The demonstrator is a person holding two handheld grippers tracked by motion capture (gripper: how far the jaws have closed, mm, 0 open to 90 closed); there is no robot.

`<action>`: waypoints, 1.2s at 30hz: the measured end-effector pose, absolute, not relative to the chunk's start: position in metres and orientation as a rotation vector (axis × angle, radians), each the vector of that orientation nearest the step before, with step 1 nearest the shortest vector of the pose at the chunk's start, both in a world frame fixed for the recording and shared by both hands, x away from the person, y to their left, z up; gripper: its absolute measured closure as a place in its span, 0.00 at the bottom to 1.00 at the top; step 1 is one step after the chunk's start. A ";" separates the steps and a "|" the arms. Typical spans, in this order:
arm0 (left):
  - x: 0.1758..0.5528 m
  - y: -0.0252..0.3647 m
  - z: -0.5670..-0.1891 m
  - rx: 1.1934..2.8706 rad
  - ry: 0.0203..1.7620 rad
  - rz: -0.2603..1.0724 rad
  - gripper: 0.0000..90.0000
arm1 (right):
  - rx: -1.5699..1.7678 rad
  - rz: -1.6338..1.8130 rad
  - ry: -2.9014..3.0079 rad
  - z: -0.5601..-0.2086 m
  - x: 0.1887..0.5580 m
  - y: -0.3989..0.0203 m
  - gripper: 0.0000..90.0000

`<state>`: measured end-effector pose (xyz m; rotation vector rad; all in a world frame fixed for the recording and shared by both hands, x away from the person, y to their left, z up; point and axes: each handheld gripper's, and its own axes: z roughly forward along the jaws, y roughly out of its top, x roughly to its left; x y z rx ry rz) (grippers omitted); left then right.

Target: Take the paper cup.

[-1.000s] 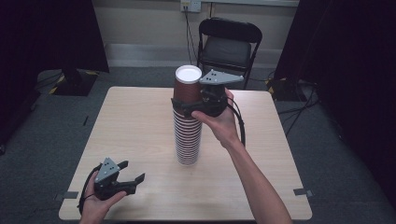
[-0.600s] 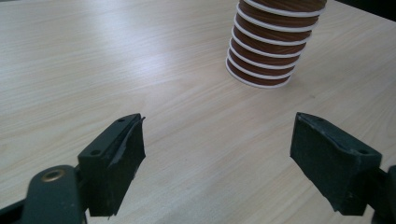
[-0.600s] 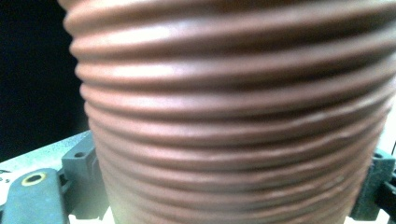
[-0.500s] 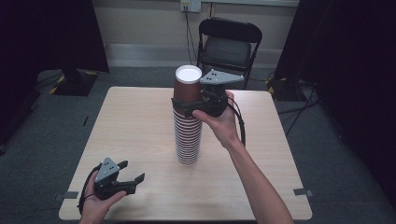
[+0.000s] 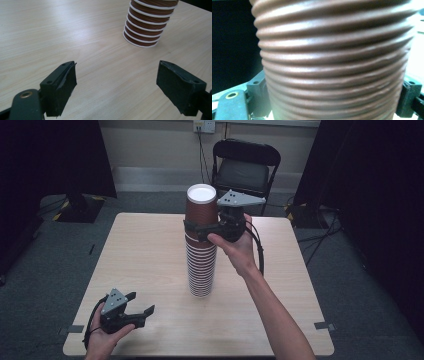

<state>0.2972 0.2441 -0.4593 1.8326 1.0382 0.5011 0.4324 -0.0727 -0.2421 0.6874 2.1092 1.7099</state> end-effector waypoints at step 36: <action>0.299 0.243 -0.461 1.852 1.033 0.501 0.18 | 0.648 1.877 1.985 -0.201 0.428 -0.076 0.15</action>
